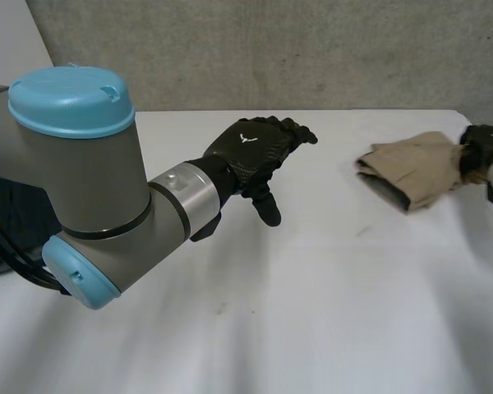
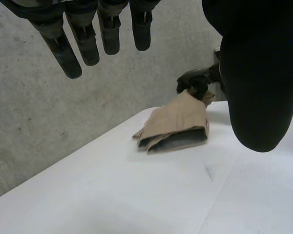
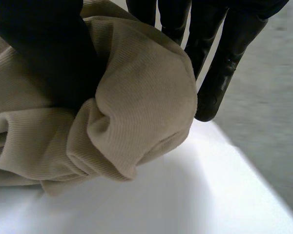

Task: Fold the laundry.

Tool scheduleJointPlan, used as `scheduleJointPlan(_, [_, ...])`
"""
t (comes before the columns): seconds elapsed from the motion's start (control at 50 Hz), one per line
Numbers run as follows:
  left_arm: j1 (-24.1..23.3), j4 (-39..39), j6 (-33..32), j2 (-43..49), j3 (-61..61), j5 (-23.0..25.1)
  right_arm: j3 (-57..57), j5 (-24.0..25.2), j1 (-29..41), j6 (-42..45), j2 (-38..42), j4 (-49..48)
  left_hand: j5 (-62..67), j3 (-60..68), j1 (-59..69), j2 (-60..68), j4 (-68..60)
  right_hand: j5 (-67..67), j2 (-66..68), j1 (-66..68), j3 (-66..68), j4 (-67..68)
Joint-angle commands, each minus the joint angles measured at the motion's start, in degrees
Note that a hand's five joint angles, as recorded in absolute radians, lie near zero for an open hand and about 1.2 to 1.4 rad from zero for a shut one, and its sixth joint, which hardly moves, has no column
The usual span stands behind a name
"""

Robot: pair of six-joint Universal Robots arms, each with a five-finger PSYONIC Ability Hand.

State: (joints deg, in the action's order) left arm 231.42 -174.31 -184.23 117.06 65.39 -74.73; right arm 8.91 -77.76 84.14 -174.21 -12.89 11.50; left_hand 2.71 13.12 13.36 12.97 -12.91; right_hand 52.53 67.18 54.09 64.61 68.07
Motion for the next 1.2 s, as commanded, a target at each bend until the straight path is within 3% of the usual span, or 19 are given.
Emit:
scheduleJointPlan(0.02, [0.0, 0.02, 0.01, 0.1, 0.35, 0.02, -1.79, 1.55, -5.3, 2.47, 2.16, -1.83, -0.31, -0.72, -0.96, -0.57, 0.51, 17.47, 12.82, 25.91, 15.39, 11.93])
scheduleJointPlan(0.2, [0.0, -0.06, 0.1, 0.1, 0.79, -0.06, -2.06, 5.24, -11.98, 6.87, 3.04, -1.83, -0.31, -0.72, -0.96, -0.57, 0.51, 17.47, 12.82, 25.91, 15.39, 11.93])
scheduleJointPlan(0.34, [0.0, 0.02, 0.01, 0.1, 0.62, -0.77, -1.53, 7.0, -12.16, 8.45, 3.04, -1.4, -0.48, -0.89, -1.12, -0.74, 0.68, 17.47, 12.82, 25.91, 15.39, 11.93])
scheduleJointPlan(0.36, [0.0, -0.06, 0.01, 0.1, 0.62, -0.94, -1.44, 7.27, -12.08, 9.24, 3.04, -0.96, -0.48, -0.89, -1.12, -0.74, 0.68, 8.71, 4.05, 17.14, 6.62, 3.16])
scheduleJointPlan(0.4, [0.0, 0.02, 0.01, 0.01, 0.62, -1.12, -1.36, 7.27, -11.9, 10.38, 3.04, -0.52, -0.31, -0.72, -0.96, -0.57, 0.51, -42.08, -46.73, -33.64, -44.16, -47.62])
scheduleJointPlan(0.42, [0.0, 0.02, 0.01, 0.01, 0.7, -1.12, -1.18, 7.27, -11.72, 11.17, 3.04, -0.25, -0.48, -0.89, -1.12, -0.74, 0.68, -52.53, -57.18, -44.09, -54.61, -58.07])
scheduleJointPlan(0.56, [0.0, 0.2, 0.01, -0.69, 0.88, -1.3, 1.89, 6.39, -10.76, 21.19, 0.76, 1.67, -0.48, -0.89, -1.12, -0.74, 0.68, -52.53, -57.18, -44.09, -54.61, -58.07])
scheduleJointPlan(0.64, [0.09, 0.29, 0.1, -1.31, 1.06, -1.3, 5.32, 4.37, -10.76, 26.81, -4.07, 8.43, -0.48, -0.89, -1.12, -0.74, 0.68, -52.53, -57.18, -44.09, -54.61, -58.07])
scheduleJointPlan(0.76, [1.58, 0.11, 0.1, -3.15, 2.81, -1.21, 12.34, -0.72, -12.24, 36.22, -12.06, 15.92, -0.82, -1.22, -1.46, -1.08, 1.02, -52.53, -57.18, -44.09, -54.61, -58.07])
scheduleJointPlan(0.94, [2.9, -0.06, 0.01, -4.3, 3.69, -1.3, 20.44, -10.91, -15.15, 45.97, -22.52, 12.94, -1.66, -2.06, -2.3, -1.92, 1.86, -52.53, -57.18, -44.09, -54.61, -58.07])
scheduleJointPlan(1.08, [5.18, -2.17, -0.34, -6.4, 5.54, -4.45, 22.45, -13.3, -13.49, 44.76, -30.43, 6.08, -1.83, -2.23, -2.47, -2.09, 2.03, -52.53, -57.18, -44.09, -54.61, -58.07])
scheduleJointPlan(1.2, [10.45, -7.53, -2.09, -7.81, 8.17, -9.47, 34.3, -7.69, -1.1, 31.41, -41.85, -2.88, -2.0, -2.4, -2.64, -2.25, 2.19, -52.53, -57.18, -44.09, -54.61, -58.07])
